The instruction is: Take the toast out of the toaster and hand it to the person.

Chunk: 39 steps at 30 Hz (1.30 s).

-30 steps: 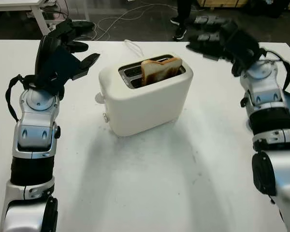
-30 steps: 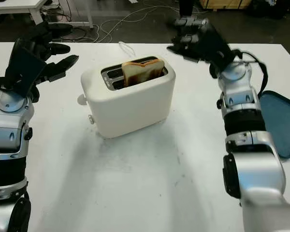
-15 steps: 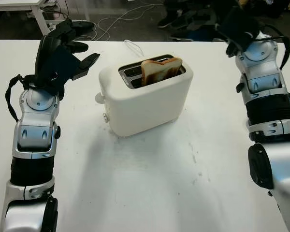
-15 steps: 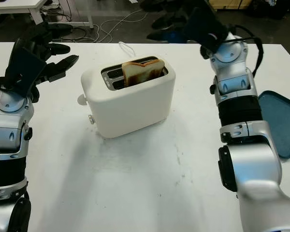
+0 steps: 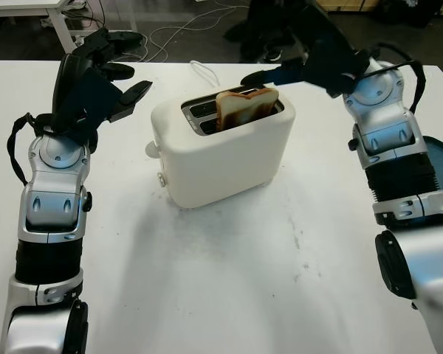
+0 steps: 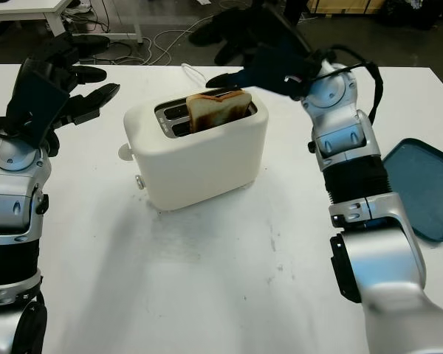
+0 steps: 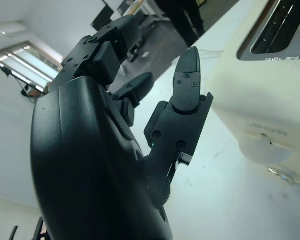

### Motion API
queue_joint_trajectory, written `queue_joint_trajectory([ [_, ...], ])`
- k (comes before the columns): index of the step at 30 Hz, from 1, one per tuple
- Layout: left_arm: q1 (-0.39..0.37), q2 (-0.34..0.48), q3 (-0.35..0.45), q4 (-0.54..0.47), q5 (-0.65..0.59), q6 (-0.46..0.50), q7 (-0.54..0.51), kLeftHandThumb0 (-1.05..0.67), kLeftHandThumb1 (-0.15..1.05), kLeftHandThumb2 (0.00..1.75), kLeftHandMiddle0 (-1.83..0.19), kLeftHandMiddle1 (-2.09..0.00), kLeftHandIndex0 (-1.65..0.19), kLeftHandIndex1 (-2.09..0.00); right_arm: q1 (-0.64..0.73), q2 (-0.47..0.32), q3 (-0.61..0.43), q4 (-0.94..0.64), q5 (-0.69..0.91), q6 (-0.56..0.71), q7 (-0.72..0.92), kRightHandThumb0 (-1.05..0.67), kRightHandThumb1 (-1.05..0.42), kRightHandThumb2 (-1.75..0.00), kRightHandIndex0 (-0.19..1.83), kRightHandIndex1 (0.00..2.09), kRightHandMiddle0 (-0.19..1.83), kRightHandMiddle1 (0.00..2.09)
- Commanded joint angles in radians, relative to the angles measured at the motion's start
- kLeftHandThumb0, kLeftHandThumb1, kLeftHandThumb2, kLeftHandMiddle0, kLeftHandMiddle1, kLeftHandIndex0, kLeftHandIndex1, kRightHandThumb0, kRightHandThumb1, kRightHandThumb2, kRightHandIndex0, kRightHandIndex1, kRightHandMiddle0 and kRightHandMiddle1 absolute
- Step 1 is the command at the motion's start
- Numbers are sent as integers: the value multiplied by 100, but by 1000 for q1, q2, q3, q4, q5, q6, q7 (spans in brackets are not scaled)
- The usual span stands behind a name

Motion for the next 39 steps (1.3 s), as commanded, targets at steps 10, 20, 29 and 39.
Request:
queue_joint_trajectory([
  [10,7,9,-1,12,12,-29,6,-26,74,39,-29,-95,-42,-55,8,-69,80,-5,-173,-145,-46,-51,-64,0,64,72,87,6],
  [20,9,1,2,-3,2,-9,3,-24,73,40,-26,-93,-40,-54,14,-79,120,27,-243,-176,-63,-44,-62,0,63,69,87,5],
  [29,12,-3,2,1,3,-22,9,-25,73,41,-26,-93,-41,-54,16,-83,159,59,-305,-226,-85,-42,-63,0,72,72,92,6],
  [39,16,-6,6,-3,-6,-19,8,-23,73,42,-25,-94,-40,-54,19,-85,183,63,-317,-216,-59,-35,-66,-1,76,75,100,8],
])
